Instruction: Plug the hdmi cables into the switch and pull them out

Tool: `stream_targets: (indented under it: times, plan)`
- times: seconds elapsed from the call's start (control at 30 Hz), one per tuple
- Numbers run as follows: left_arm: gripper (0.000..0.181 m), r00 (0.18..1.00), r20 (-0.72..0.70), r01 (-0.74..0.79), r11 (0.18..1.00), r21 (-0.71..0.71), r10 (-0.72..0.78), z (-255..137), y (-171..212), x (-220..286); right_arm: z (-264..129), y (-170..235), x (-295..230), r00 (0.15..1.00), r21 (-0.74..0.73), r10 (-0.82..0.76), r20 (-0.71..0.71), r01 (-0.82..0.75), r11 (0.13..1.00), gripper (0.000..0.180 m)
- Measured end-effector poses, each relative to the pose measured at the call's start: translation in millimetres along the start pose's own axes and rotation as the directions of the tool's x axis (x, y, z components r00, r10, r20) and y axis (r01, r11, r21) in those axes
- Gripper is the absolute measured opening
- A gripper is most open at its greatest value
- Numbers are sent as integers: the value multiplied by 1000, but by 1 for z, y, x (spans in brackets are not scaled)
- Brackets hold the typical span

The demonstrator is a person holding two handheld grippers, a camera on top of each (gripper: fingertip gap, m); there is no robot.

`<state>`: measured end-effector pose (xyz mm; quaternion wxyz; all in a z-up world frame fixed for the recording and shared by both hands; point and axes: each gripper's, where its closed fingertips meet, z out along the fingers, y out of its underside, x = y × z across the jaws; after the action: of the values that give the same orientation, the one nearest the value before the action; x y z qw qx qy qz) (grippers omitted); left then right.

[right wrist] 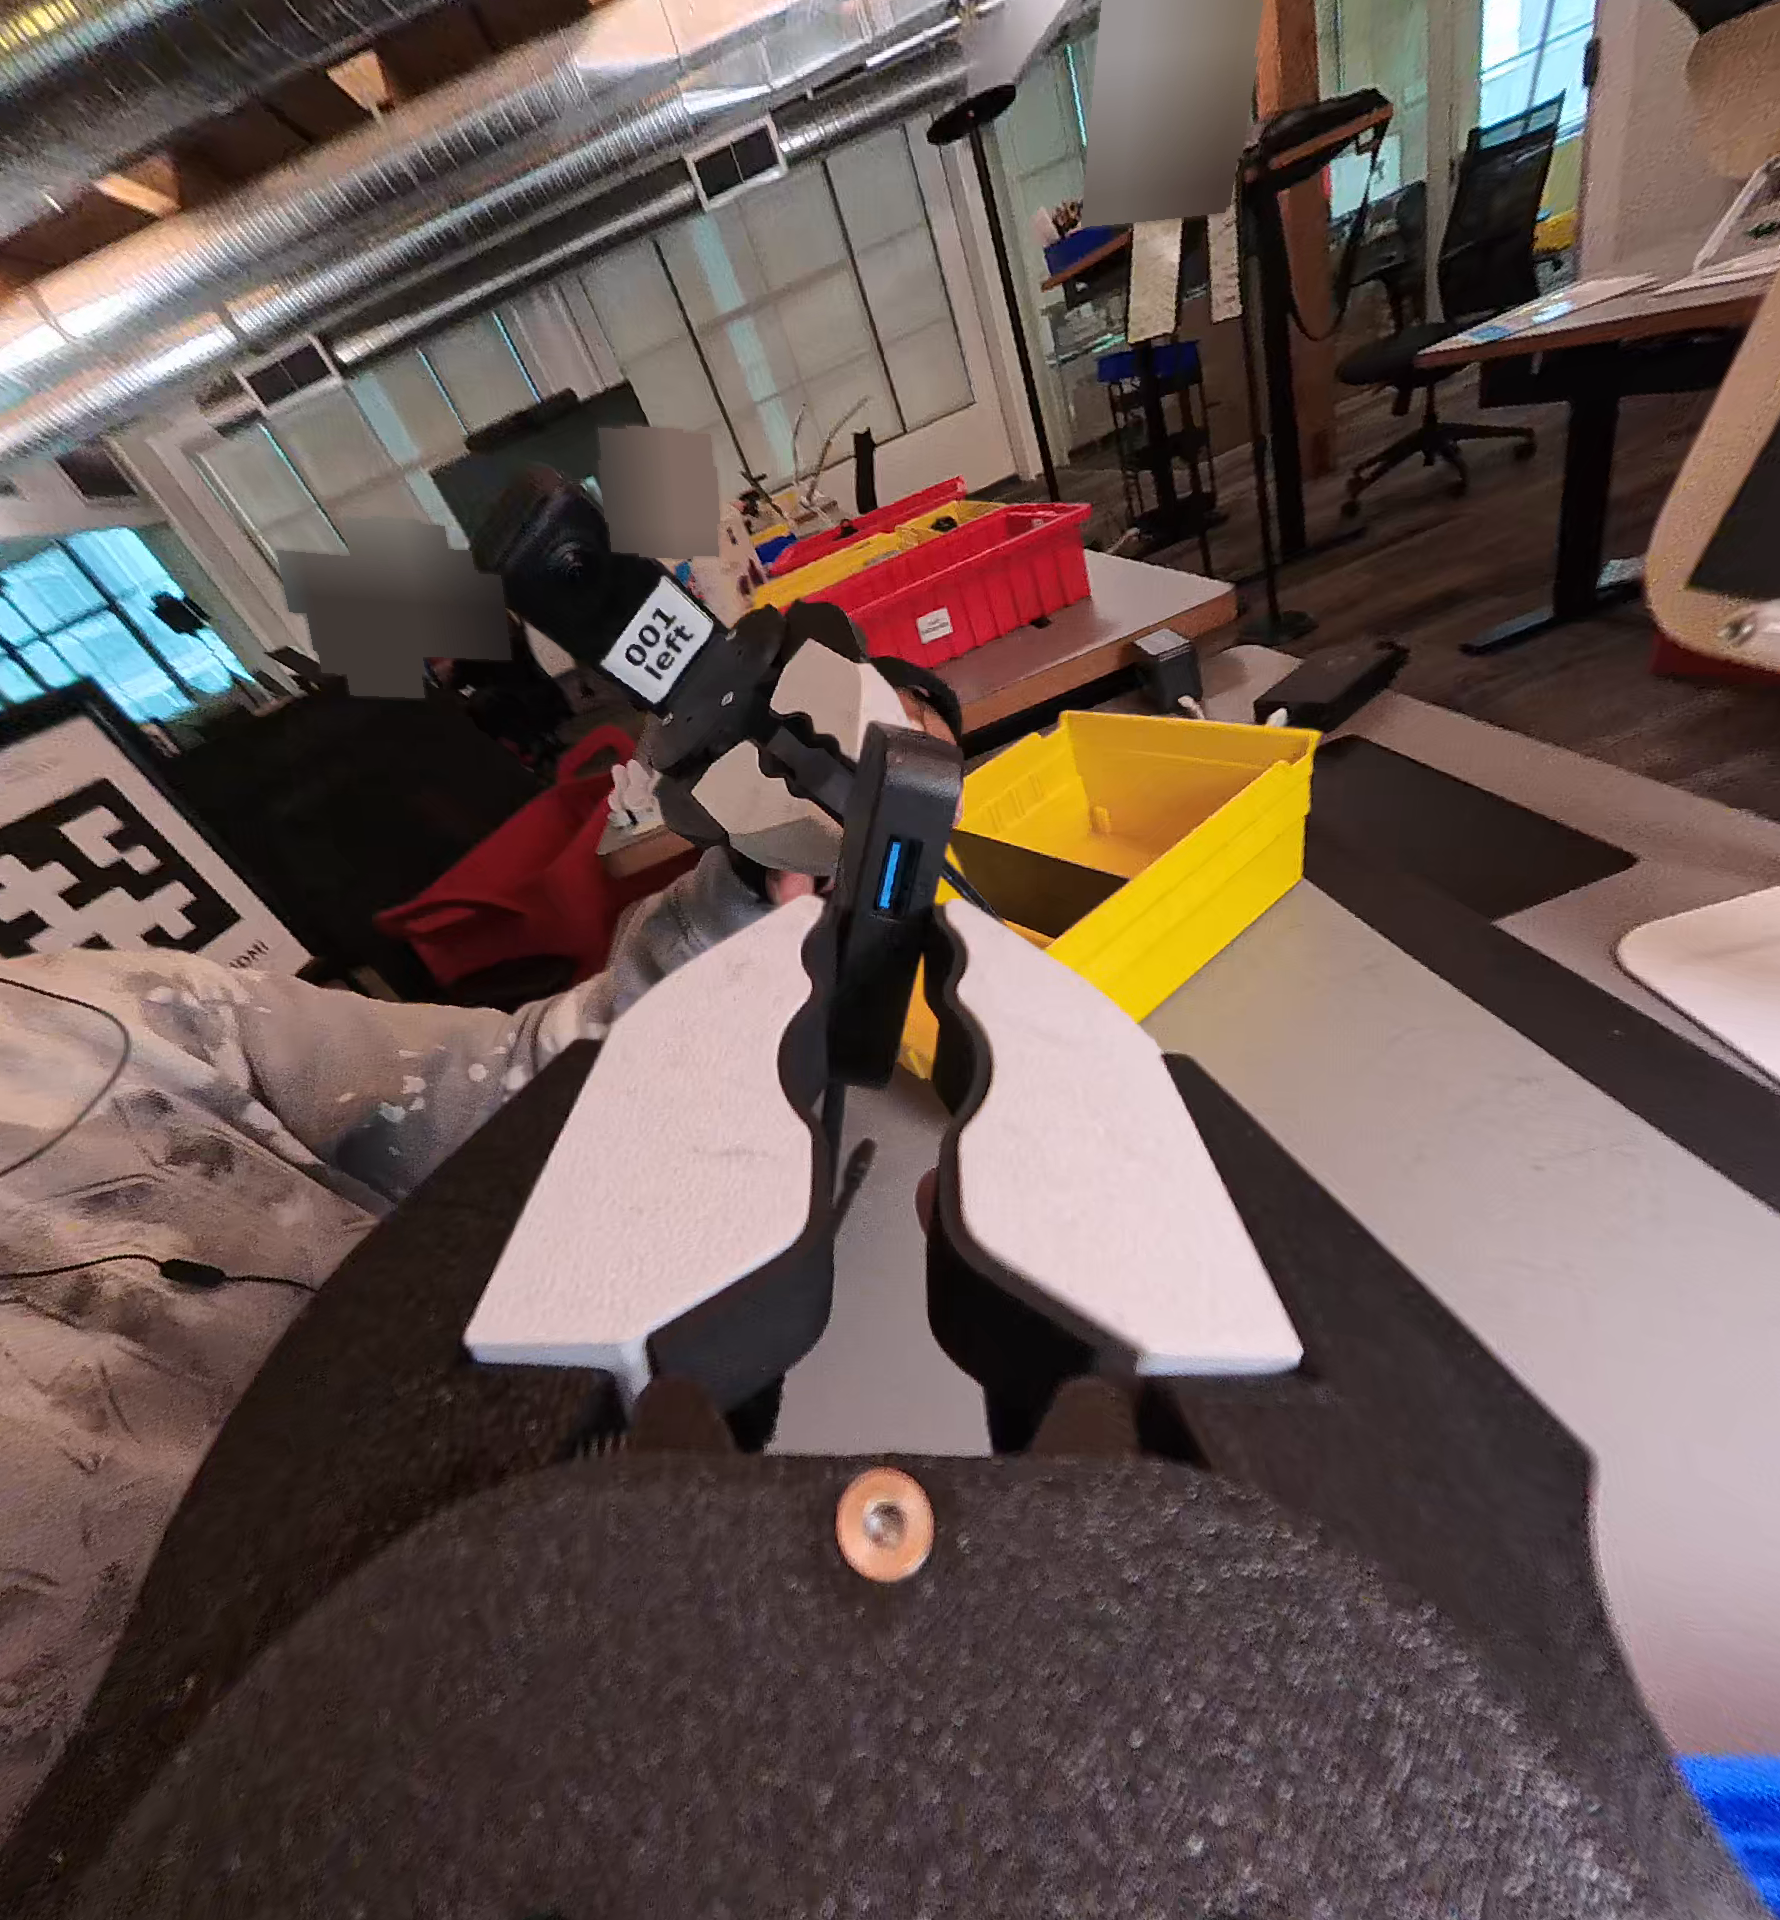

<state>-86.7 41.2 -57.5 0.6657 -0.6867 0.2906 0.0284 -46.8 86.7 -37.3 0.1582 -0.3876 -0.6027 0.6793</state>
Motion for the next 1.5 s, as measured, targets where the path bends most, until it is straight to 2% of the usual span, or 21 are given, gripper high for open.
stream_targets:
  times: [0.13,0.23,0.4,0.5,0.73,0.93,1.07,1.17,1.37,1.43,1.5]
  plan:
    - [26,989,31,141,979,145,-147,-17,-28,-16,-13,-43,-17,985,-84,-153,-77,146,986,13]
    - [30,968,105,206,961,187,-228,-36,-33,-36,-28,-86,-20,951,-194,-252,-177,217,957,13]
    - [29,949,150,246,951,188,-276,-51,-28,-50,-59,-146,-13,895,-287,-292,-336,199,937,13]
    - [29,946,149,261,949,179,-288,-49,-26,-50,-79,-154,6,862,-326,-283,-420,148,934,13]
    - [30,947,149,264,955,137,-283,-44,-21,-48,-126,-96,99,801,-335,-209,-561,11,942,14]
    - [29,946,170,264,960,99,-277,-42,-12,-49,-180,-39,186,683,-313,-121,-720,-165,935,14]
    - [29,942,168,280,957,77,-289,-37,-4,-50,-193,5,223,633,-343,-114,-766,-251,905,17]
    - [29,939,179,289,956,50,-293,-35,6,-53,-198,33,234,590,-470,-258,-765,-238,850,20]
    - [29,932,183,315,949,22,-313,-27,20,-55,-231,83,231,519,-719,-532,-669,-269,641,25]
    - [29,931,187,318,948,8,-314,-24,24,-55,-236,80,222,475,-743,-590,-653,-246,623,26]
    - [30,931,190,318,948,-4,-311,-23,27,-54,-239,74,206,466,-735,-592,-658,-225,640,32]
